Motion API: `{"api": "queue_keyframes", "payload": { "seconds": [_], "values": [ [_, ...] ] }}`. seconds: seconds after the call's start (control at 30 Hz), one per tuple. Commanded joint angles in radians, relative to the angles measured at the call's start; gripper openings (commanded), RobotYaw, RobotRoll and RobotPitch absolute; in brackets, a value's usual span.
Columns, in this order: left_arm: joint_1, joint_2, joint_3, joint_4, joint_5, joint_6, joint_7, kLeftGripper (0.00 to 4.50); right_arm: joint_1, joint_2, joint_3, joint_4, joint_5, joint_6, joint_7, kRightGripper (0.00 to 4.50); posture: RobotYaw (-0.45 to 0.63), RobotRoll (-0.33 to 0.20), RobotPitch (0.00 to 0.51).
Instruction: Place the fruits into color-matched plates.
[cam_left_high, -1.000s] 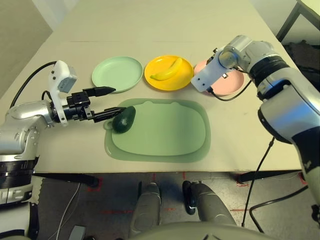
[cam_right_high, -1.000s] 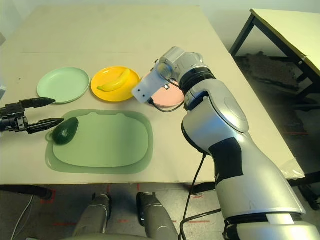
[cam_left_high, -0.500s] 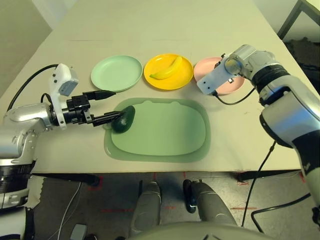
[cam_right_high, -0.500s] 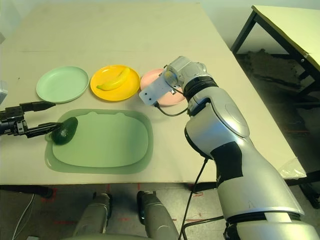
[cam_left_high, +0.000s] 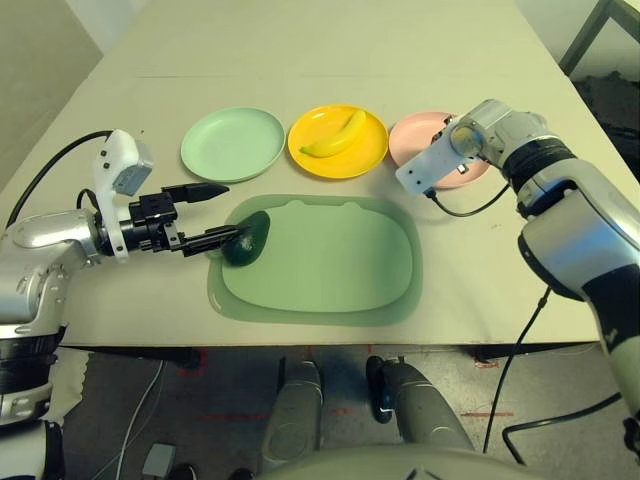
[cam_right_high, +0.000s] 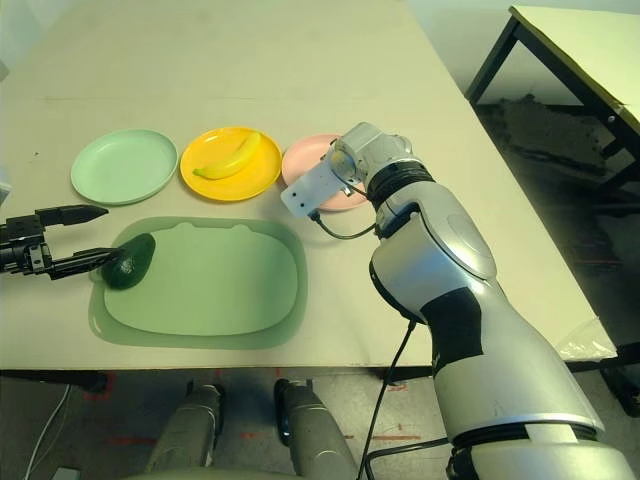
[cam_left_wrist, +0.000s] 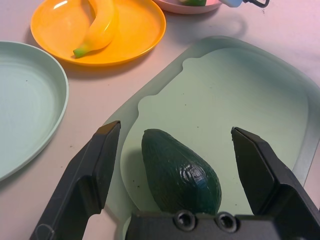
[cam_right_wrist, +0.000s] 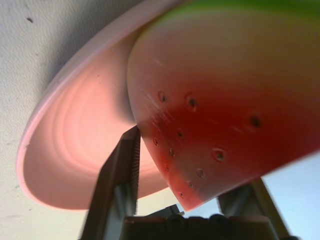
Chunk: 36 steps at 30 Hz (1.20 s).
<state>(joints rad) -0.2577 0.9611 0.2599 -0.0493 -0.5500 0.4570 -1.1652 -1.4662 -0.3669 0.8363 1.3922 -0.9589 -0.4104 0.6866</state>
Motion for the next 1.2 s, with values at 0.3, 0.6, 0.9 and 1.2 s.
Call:
{"api": "queue_keyframes", "payload": {
  "seconds": [0.3,0.6,0.9,1.2],
  "values": [
    [-0.03,-0.007,-0.026,0.027,0.03,-0.028,-0.005,4.5,-0.013,-0.027,-0.007,0.008,-0.005,0.013,-0.019,4.47,0.06,0.0,0.221],
    [-0.091,0.017,-0.04,0.1,0.061,-0.065,-0.045,4.5,-0.103,-0.119,-0.019,-0.003,0.009,-0.083,0.068,4.47,0.04,0.0,0.206],
    [-0.114,0.059,-0.036,0.183,0.104,-0.128,-0.098,4.5,-0.164,-0.229,-0.182,-0.039,0.182,-0.185,0.365,4.47,0.03,0.0,0.195],
    [-0.117,0.112,-0.027,0.286,0.147,-0.221,-0.15,4.5,-0.038,-0.272,-0.503,-0.196,0.585,-0.011,0.772,4.47,0.03,0.0,0.188]
  ]
}}
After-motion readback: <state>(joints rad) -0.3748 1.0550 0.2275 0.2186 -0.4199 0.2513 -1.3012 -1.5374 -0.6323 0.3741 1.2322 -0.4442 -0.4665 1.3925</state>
